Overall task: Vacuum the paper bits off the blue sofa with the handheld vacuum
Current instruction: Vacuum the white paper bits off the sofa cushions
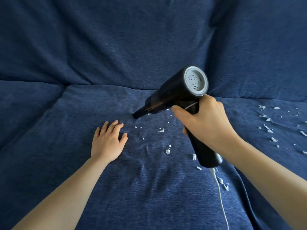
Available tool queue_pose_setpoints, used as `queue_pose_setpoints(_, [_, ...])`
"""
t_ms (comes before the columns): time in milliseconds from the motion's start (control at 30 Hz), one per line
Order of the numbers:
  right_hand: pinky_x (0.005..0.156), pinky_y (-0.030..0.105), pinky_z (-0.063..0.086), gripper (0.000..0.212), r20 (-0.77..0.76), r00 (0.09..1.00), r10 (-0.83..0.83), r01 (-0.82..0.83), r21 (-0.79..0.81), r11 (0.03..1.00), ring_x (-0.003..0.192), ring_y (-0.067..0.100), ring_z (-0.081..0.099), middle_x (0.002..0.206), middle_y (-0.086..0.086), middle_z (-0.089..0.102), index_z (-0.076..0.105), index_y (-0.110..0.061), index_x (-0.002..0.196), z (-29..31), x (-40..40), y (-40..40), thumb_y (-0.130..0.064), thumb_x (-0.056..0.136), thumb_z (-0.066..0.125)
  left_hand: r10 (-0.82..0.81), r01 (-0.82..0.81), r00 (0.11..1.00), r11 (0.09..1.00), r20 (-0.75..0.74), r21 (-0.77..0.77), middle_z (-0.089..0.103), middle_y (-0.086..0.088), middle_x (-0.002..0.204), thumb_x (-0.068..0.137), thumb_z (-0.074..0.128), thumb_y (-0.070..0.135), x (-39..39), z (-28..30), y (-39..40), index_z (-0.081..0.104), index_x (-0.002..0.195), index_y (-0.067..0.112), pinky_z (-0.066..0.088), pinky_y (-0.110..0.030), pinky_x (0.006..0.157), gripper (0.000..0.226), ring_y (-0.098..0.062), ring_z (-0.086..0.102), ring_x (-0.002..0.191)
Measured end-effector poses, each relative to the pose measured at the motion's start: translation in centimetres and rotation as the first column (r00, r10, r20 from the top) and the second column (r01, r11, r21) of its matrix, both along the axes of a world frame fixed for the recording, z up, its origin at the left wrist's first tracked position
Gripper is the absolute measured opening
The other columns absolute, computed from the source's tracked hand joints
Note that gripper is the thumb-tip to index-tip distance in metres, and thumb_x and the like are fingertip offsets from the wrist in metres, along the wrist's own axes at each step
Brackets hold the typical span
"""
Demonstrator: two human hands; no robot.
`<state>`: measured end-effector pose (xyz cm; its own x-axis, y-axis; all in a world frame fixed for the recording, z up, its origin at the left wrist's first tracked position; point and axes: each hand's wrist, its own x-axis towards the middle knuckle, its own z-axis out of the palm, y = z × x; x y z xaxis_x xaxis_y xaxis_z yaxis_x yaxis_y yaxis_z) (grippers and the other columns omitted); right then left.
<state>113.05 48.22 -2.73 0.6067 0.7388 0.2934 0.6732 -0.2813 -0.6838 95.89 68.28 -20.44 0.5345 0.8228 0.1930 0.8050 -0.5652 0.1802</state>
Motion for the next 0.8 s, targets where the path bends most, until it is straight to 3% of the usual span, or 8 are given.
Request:
queue_pose_setpoints(67, [0.077,0.027,0.053,0.027,0.002,0.999,-0.043,0.043,0.007,0.999,0.080,0.020,0.070,0.062,-0.001,0.068,0.062,-0.015,0.080,0.0,0.7,-0.3,-0.041,0.084,0.065,-0.003,0.003,1.000,1.000,0.013,-0.006,0.028,0.007,0.156,0.097,0.032,0.048,0.0,0.0,-0.1,0.038,0.144,0.027,0.013,-0.046,0.119,0.052,-0.023,0.017,0.147])
queue_pose_setpoints(167, [0.056,0.003,0.042,0.023,-0.027,0.996,-0.080,0.081,0.035,0.996,0.062,0.002,0.067,0.055,-0.001,0.067,0.060,-0.016,0.076,0.0,1.6,-0.7,-0.036,0.087,0.066,-0.003,0.003,1.000,1.000,0.016,-0.001,0.029,0.006,0.156,0.097,0.034,0.047,-0.1,0.1,-0.1,0.038,0.144,0.026,0.014,-0.046,0.119,0.051,-0.024,0.019,0.147])
queue_pose_setpoints(267, [0.052,-0.002,0.036,0.024,-0.030,0.995,-0.097,0.098,0.049,0.994,0.060,-0.020,0.055,0.056,-0.003,0.064,0.055,-0.019,0.074,0.1,2.2,-1.2,-0.035,0.087,0.067,-0.002,0.002,1.000,1.000,0.003,0.010,0.029,0.006,0.156,0.098,0.034,0.047,0.0,0.2,-0.2,0.038,0.144,0.026,0.014,-0.046,0.119,0.051,-0.024,0.020,0.146])
queue_pose_setpoints(433, [0.055,0.007,0.043,0.022,-0.044,0.996,-0.074,0.077,0.064,0.995,0.064,0.005,0.066,0.052,-0.001,0.065,0.059,-0.018,0.076,0.0,2.5,-1.8,-0.037,0.085,0.067,0.011,-0.010,1.000,1.000,-0.028,0.008,0.027,0.007,0.157,0.098,0.032,0.048,0.1,0.1,0.0,0.035,0.145,0.027,0.014,-0.046,0.119,0.051,-0.023,0.017,0.147])
queue_pose_setpoints(600, [0.054,0.004,0.042,0.025,-0.038,0.999,0.014,-0.013,0.028,1.000,0.053,0.003,0.065,0.048,-0.001,0.066,0.059,-0.016,0.072,0.4,1.7,-2.4,-0.038,0.083,0.065,0.026,-0.027,0.999,0.999,-0.031,-0.022,0.024,0.007,0.158,0.098,0.032,0.046,0.4,0.2,-0.2,0.033,0.146,0.027,0.012,-0.046,0.120,0.051,-0.023,0.014,0.148])
queue_pose_setpoints(733, [0.069,0.025,0.054,0.026,-0.046,0.997,0.057,-0.057,-0.002,0.998,0.066,0.015,0.070,0.055,0.000,0.066,0.057,-0.019,0.073,0.1,1.2,-2.0,-0.042,0.082,0.065,0.043,-0.045,0.998,0.998,-0.048,-0.042,0.020,0.007,0.159,0.099,0.030,0.046,0.5,0.5,-0.5,0.029,0.148,0.029,0.010,-0.045,0.120,0.051,-0.023,0.011,0.148])
queue_pose_setpoints(800, [0.071,0.027,0.055,0.026,-0.038,0.998,0.055,-0.055,-0.017,0.998,0.066,0.016,0.070,0.054,0.001,0.067,0.057,-0.019,0.075,0.2,1.4,-1.7,-0.042,0.083,0.064,0.046,-0.049,0.998,0.998,-0.052,-0.045,0.019,0.007,0.159,0.099,0.029,0.045,0.6,0.6,-0.6,0.028,0.148,0.029,0.010,-0.045,0.120,0.052,-0.023,0.011,0.148])
